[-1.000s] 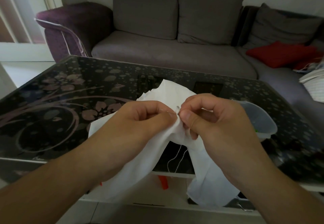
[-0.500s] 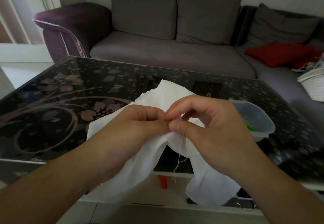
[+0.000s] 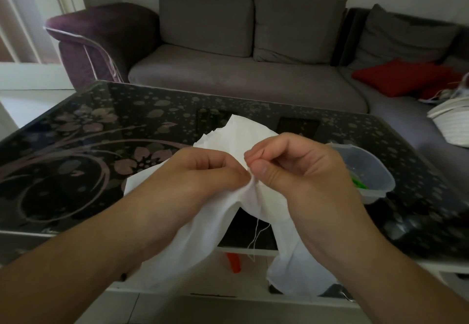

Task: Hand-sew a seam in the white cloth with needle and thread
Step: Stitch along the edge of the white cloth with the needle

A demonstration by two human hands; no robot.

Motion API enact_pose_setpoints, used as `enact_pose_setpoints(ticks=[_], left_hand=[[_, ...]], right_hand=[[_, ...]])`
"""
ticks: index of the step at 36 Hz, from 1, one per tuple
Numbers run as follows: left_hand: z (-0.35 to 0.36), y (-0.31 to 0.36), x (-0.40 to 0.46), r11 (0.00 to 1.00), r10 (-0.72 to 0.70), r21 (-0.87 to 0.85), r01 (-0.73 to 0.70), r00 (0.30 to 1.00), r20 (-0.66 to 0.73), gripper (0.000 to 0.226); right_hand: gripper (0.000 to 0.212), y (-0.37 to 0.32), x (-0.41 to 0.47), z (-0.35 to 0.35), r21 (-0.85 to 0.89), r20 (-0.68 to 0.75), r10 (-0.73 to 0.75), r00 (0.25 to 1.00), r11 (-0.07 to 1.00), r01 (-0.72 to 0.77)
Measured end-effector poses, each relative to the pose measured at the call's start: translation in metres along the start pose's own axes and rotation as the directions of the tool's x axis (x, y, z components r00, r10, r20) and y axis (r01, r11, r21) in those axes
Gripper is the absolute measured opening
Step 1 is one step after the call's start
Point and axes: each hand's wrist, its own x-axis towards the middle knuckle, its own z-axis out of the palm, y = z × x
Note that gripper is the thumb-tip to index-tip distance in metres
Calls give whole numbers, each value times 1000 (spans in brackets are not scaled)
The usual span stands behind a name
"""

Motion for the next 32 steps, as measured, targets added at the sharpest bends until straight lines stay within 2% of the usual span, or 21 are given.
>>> enact_pose_setpoints(ticks=[8, 14, 19, 23, 27, 29, 32], left_hand=[[1, 4, 0, 997, -2, 78, 2, 1000, -6, 26], [2, 5, 0, 983, -41, 179, 48, 998, -42, 20], [0, 2, 0, 975, -57, 212, 70, 996, -65, 22], [1, 3, 0, 975, -39, 216, 53, 997, -72, 23], [2, 3, 1, 972, -23, 232, 43, 996, -87, 23], [1, 2, 1, 967, -20, 252, 44, 995, -99, 23], [2, 0, 0, 962, -6, 272, 32, 996, -94, 23]], right_hand=[[18, -1, 3, -2, 269, -44, 121, 992, 957, -104], [7, -3, 6, -7, 386, -46, 128, 991, 917, -100], [19, -9, 10, -11, 438, -46, 185, 982, 887, -147], [22, -12, 10, -17, 320, -38, 206, 978, 930, -184], [22, -14, 11, -19, 167, -20, 155, 988, 975, -150], [21, -14, 13, -19, 44, 11, 153, 988, 987, -153], [17, -13, 12, -18, -256, 41, 135, 990, 959, -120]])
